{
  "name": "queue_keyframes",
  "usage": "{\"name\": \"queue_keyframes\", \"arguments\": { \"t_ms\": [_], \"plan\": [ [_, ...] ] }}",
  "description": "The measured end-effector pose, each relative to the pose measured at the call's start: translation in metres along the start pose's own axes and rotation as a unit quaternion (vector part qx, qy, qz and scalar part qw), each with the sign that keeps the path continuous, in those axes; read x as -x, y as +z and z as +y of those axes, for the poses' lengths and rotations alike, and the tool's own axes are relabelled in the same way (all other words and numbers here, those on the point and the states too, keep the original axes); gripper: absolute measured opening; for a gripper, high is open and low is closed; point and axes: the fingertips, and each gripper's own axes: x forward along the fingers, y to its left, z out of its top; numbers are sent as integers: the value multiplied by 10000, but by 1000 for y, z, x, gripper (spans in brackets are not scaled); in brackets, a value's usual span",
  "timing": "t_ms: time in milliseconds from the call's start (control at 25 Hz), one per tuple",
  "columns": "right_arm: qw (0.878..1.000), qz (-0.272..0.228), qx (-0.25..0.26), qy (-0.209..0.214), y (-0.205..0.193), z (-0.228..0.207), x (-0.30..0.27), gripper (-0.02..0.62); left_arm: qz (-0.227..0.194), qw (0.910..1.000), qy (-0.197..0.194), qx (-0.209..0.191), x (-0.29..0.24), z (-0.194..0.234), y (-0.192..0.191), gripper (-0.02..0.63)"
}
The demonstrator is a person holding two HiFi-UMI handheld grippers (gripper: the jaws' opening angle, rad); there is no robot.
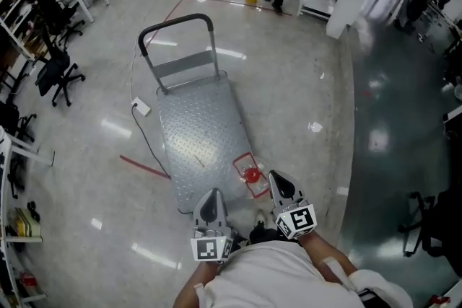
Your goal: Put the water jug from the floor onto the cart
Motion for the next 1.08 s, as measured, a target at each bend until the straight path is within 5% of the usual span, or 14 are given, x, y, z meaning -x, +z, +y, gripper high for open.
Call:
{"name": "queue_keyframes", "arguments": {
  "t_ms": [160,1080],
  "plan": [
    [9991,385,-167,-53,-38,11,20,12,20,9997,-151,165,2,-14,-3,3],
    [9994,246,66,229,-27,36,28,12,-44,9993,-179,333,23,-10,-1,3]
  ]
}}
